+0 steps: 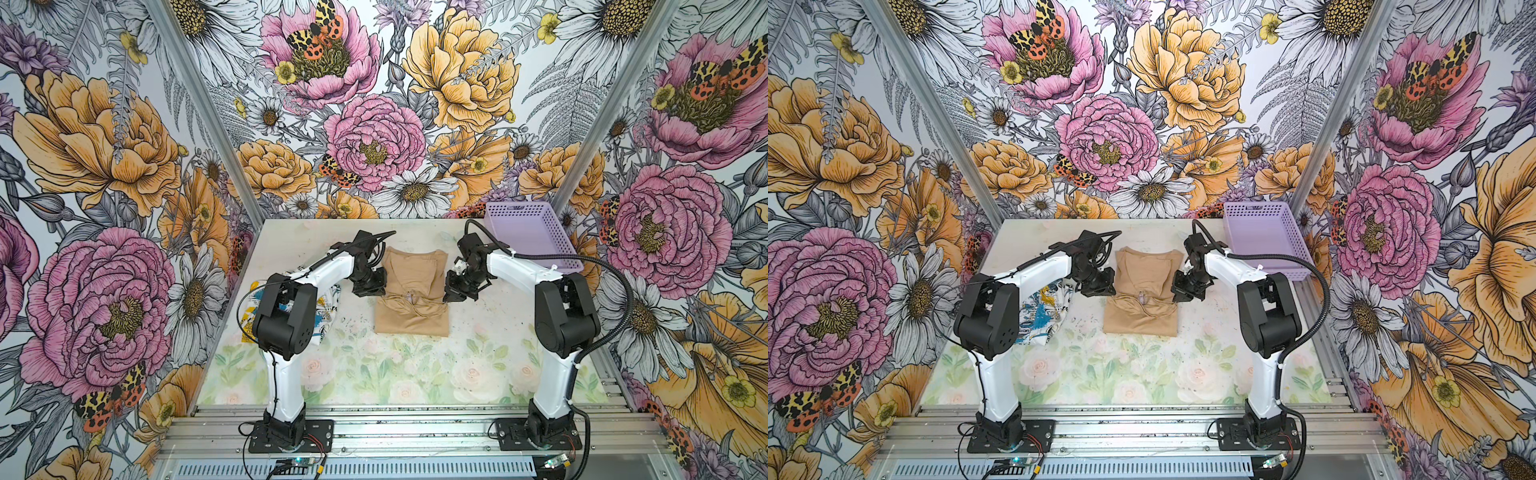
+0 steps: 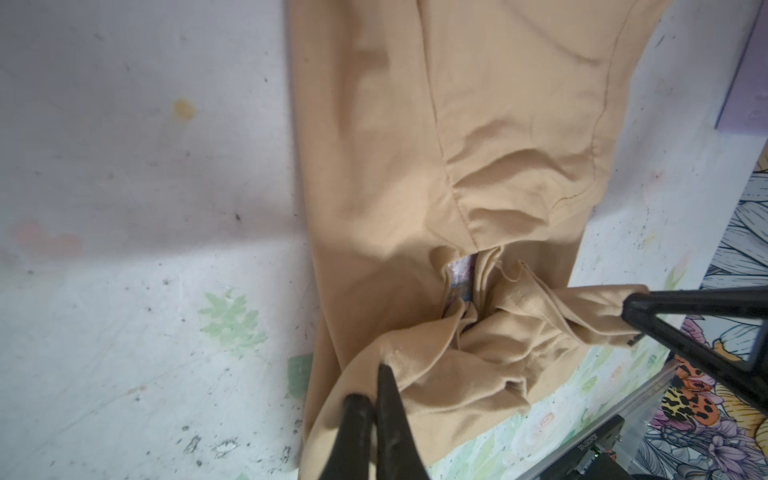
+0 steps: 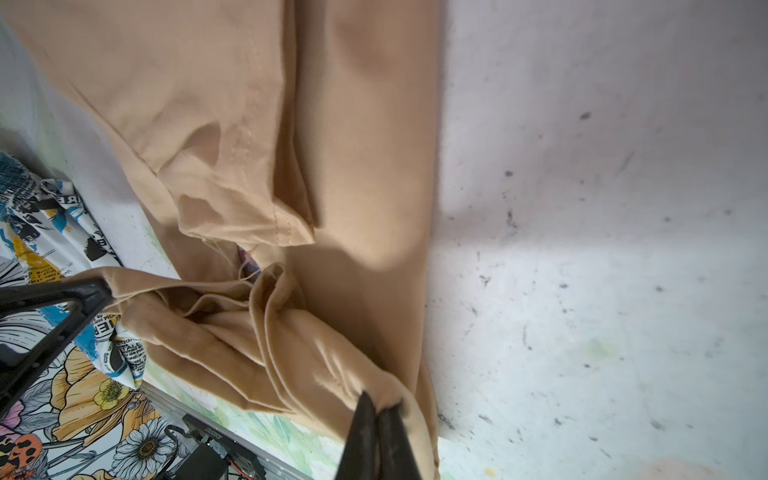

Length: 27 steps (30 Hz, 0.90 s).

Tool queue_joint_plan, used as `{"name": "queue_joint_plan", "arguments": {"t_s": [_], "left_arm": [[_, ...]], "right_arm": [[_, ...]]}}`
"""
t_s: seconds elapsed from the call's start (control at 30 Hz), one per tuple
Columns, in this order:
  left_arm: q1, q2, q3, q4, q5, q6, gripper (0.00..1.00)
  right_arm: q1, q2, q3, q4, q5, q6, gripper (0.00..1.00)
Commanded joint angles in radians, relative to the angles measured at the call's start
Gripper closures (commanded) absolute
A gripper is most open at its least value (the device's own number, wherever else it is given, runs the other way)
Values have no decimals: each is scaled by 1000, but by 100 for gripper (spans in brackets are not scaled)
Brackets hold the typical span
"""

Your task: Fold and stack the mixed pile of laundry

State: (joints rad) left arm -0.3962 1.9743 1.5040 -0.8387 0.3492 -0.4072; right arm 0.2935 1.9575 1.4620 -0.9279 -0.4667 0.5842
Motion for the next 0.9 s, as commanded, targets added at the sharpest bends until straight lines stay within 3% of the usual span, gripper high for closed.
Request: {"name": "queue_joint_plan", "arguments": {"t_s": [0.0,0.07,0.23,0.4,0.53,0.67,0.87], "left_arm": [[9,27,32,10,-4,31,95],[13,22,30,12,-15,29,74],[28,-59,-3,18,-74,5,49],[10,-186,-68,26,-99,-14,45],[-53,-218,-165,58,-66,-40,47],[-102,-216,-255,143,-31,-88,52],[-119,-193,-298,234,-27,-125,56]], "right_arm": [[-11,18,37,1,18,-26,93],[-15,9,53,0,28,-35,78],[-13,-70,29,-2,56,-29,61],[66,-178,-71,10,68,23,53],[181,-226,-179,138,30,135,51],[242,-211,-262,273,26,207,51],[255,-165,-294,378,53,230,51]]}}
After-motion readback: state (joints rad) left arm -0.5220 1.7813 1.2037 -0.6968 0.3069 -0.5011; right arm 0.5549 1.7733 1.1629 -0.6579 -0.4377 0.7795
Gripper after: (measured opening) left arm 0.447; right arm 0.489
